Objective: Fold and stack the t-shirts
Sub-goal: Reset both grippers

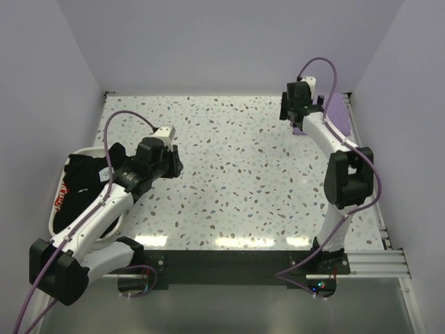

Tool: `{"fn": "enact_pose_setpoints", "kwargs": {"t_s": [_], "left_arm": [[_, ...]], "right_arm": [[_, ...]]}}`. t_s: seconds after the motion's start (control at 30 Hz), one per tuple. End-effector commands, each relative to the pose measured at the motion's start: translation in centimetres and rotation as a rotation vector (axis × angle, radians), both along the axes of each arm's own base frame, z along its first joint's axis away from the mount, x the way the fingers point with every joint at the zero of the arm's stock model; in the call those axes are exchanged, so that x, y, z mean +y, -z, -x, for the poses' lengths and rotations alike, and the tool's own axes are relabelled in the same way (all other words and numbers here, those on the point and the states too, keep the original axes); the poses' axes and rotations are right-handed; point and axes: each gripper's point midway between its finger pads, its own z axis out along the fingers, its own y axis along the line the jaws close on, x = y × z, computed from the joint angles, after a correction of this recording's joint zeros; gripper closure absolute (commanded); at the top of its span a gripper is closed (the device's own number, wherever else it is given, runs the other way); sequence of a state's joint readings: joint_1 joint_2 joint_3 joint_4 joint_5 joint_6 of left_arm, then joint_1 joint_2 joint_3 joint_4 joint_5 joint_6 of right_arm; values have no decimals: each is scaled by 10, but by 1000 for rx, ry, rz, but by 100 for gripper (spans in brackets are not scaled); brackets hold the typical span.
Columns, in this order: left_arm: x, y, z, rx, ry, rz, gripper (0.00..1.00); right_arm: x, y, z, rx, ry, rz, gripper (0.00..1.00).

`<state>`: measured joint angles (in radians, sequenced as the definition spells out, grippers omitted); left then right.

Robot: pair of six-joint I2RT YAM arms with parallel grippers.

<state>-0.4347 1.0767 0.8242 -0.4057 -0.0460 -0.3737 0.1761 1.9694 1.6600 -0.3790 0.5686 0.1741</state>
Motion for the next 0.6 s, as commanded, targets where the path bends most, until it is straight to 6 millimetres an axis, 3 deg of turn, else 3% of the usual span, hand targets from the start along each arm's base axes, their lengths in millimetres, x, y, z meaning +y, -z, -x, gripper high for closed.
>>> {"fn": "enact_pose_setpoints", "kwargs": {"t_s": [0.0,0.03,0.07,0.1,0.13,0.17,0.2,0.27,0.3,0.37,0.57], "left_arm": [[1,-25,-3,-92,3,18,68],[1,-27,-3,-99,3,22,68],[2,-30,-2,-109,0,25,68],[2,-31,-2,-113,-1,28,67],[3,-33,-2,-120,-6,28,67],[4,-35,-2,-125,-9,28,67],[4,-36,-2,-128,-10,29,67],[4,-37,-1,-131,-9,29,67],[4,-36,-1,-127,-8,30,67],[2,-34,-1,-122,1,34,67],[4,-32,-2,-118,-9,25,67]], "right_arm": [[35,-7,48,-17,-21,-205,1],[45,-5,57,-23,-39,-247,1],[52,13,77,21,-71,-266,1],[69,-2,88,-8,-132,-311,1],[74,-1,99,-3,-132,-343,1],[82,12,117,37,-148,-354,1],[87,1,128,16,-171,-374,1],[108,16,154,66,-234,-411,1],[117,7,164,44,-277,-435,1],[137,20,190,94,-349,-448,1],[166,34,243,153,-510,-575,1]]}}
